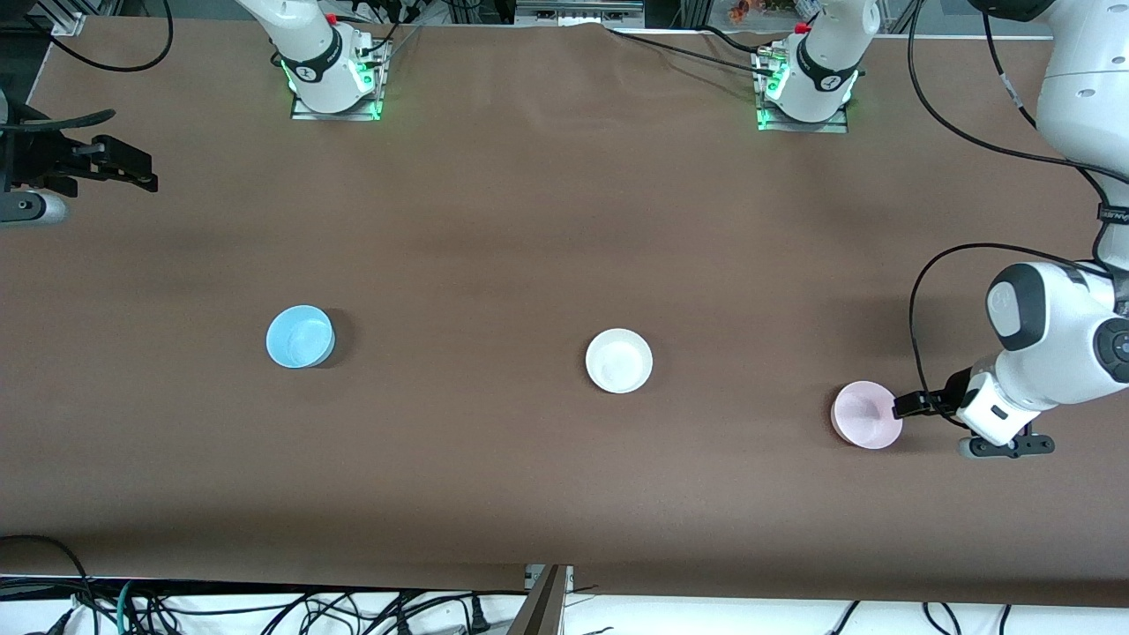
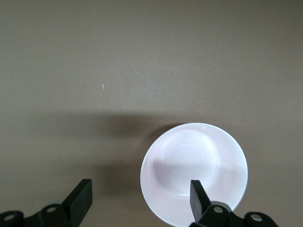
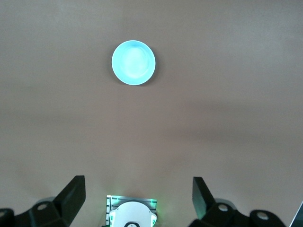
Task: Stack pink and blue bowls on white bowl
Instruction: 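Reach the left gripper down to the pink bowl rim and grasp it, then hold the pink bowl while the right gripper reaches the blue bowl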
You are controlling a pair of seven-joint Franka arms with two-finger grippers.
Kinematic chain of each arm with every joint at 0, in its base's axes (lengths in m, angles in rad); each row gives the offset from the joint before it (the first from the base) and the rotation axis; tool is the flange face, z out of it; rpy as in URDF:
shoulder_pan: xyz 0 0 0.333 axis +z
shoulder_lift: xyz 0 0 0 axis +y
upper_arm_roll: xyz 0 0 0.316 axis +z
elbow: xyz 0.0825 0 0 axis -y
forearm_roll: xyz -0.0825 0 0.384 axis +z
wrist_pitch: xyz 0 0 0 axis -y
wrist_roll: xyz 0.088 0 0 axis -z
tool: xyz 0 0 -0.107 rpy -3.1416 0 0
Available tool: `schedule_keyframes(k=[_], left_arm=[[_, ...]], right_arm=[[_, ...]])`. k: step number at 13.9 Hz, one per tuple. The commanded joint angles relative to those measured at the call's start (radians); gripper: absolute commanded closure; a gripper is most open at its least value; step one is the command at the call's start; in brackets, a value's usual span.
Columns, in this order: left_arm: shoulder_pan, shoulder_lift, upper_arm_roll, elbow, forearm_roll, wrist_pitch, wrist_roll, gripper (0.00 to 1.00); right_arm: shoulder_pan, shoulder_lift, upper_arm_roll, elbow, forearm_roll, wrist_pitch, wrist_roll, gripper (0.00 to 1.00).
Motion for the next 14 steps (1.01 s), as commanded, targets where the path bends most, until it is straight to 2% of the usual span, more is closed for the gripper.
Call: schedule_keyframes(k=[1, 6, 8, 14], left_arm=[[0.000, 0.019, 0.007, -0.025, 0.046, 0.061, -0.017, 0.11], [-0.023, 0.030, 0.007, -0.036, 0.152, 0.063, -0.131, 0.17], [-0.032, 0.030, 0.007, -0.036, 0.154, 0.063, -0.151, 0.22], [-0.032, 0.035, 0.007, -0.037, 0.157, 0.063, -0.149, 0.41]], right_arm=[[-0.001, 0.009, 0.000, 0.005, 0.004, 0.006, -0.004, 0.00], [0.002, 0.052, 0.002, 0.002, -0.004, 0.032, -0.002, 0.00], [-0.009, 0.085, -0.004, 0.002, 0.002, 0.032, -0.011, 0.00], [-0.032, 0.107, -0.006, 0.000, -0.010, 0.049, -0.016, 0.00]])
